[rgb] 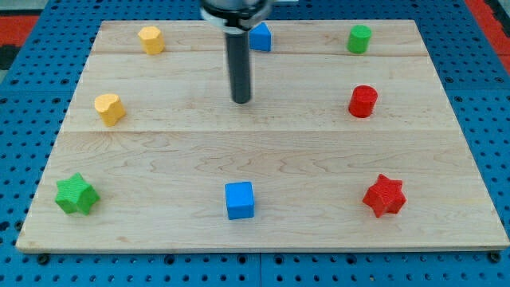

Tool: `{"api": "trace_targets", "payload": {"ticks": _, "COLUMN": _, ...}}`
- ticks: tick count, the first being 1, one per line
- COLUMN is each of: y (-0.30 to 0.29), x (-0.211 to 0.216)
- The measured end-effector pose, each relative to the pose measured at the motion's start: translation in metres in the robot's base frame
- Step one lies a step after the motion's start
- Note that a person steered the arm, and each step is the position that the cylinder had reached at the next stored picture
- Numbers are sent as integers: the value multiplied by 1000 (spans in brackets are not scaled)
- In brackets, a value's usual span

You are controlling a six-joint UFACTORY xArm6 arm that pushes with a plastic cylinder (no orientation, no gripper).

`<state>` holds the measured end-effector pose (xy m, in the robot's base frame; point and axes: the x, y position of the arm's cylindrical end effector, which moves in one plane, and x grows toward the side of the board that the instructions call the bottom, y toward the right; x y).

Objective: Push the red circle left side

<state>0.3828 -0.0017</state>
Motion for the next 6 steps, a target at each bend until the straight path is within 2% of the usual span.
{"api": "trace_targets", "payload": {"ticks": 2, "y": 117, "x": 48}}
{"api": "trace_targets", "payload": {"ticks": 3, "y": 175, "x": 42}}
{"api": "trace_targets", "payload": {"ticks": 4, "y": 195, "x": 17}}
{"api": "trace_targets", "payload": {"ticks": 5, "y": 151, "x": -23}}
{"api": "trace_targets", "payload": {"ticks": 6, "y": 153, "x": -23}}
